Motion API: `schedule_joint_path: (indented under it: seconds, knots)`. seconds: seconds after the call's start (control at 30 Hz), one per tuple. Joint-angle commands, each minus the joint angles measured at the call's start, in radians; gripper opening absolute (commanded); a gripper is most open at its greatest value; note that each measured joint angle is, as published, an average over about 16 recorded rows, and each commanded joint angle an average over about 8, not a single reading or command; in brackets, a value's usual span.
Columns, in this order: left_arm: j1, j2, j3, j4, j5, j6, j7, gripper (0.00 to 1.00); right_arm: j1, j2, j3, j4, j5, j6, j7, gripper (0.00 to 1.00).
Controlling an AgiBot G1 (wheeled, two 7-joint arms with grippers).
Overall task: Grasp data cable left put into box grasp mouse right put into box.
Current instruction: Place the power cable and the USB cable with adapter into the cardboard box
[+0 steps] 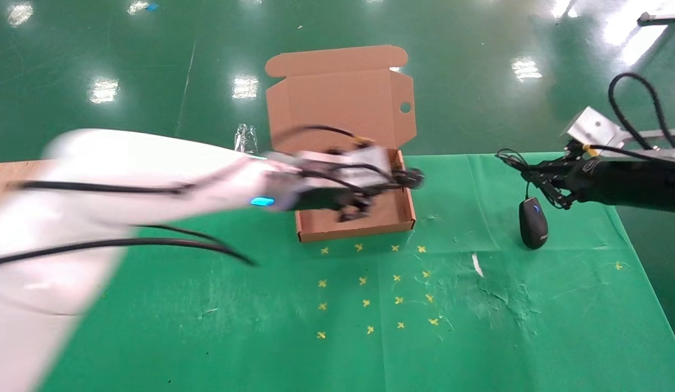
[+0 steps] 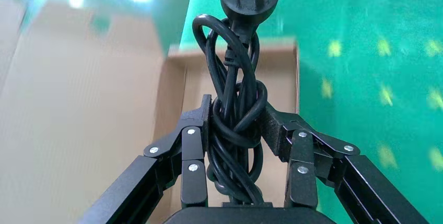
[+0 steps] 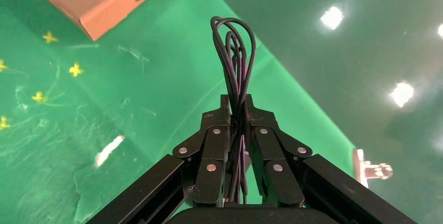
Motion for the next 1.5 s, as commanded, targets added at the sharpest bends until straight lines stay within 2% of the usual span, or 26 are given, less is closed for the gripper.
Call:
schedule_joint_path:
  seconds: [0.03, 0.17, 0.2, 0.43, 0.47, 0.77, 0.97, 1.13, 1.3, 1.5]
  knots:
    - [0.003, 0.081, 0.036, 0.048, 0.081, -0.068, -0.002, 0.0, 0.0, 0.021, 0.005, 0.039, 0.0, -0.006, 0.027, 0.0]
    - [0.013, 0.101, 0.163, 0.09, 0.174, -0.196, -0.079, 0.0, -0.012, 0.068, 0.02, 0.131, 0.002, -0.01, 0.082, 0.0]
    - [0.011, 0.102, 0.194, 0.099, 0.186, -0.218, -0.108, 0.05, -0.015, 0.079, 0.024, 0.153, 0.003, -0.01, 0.095, 0.0]
    - [-0.042, 0.101, 0.366, 0.123, 0.179, -0.269, -0.268, 0.92, -0.032, 0.122, 0.053, 0.264, 0.02, 0.013, 0.157, 0.0]
    - [-0.05, 0.101, 0.385, 0.124, 0.173, -0.273, -0.283, 1.0, -0.031, 0.121, 0.056, 0.274, 0.022, 0.017, 0.16, 0.0]
    - [-0.105, 0.097, 0.507, 0.145, 0.137, -0.318, -0.383, 1.0, -0.003, 0.072, 0.053, 0.297, 0.026, 0.03, 0.146, 0.0]
    - [-0.16, 0.063, 0.501, 0.201, 0.066, -0.339, -0.444, 1.0, 0.026, 0.004, 0.035, 0.291, 0.03, 0.025, 0.125, 0.0]
    - [-0.212, -0.047, 0.455, 0.257, -0.004, -0.341, -0.466, 1.0, 0.066, -0.082, 0.013, 0.276, 0.038, 0.019, 0.092, 0.0]
    - [-0.239, -0.168, 0.432, 0.309, -0.024, -0.333, -0.463, 1.0, 0.102, -0.195, -0.01, 0.22, 0.054, 0.029, 0.045, 0.0]
    - [-0.243, -0.202, 0.428, 0.327, -0.035, -0.335, -0.445, 1.0, 0.126, -0.355, -0.047, 0.083, 0.083, 0.04, -0.048, 0.0]
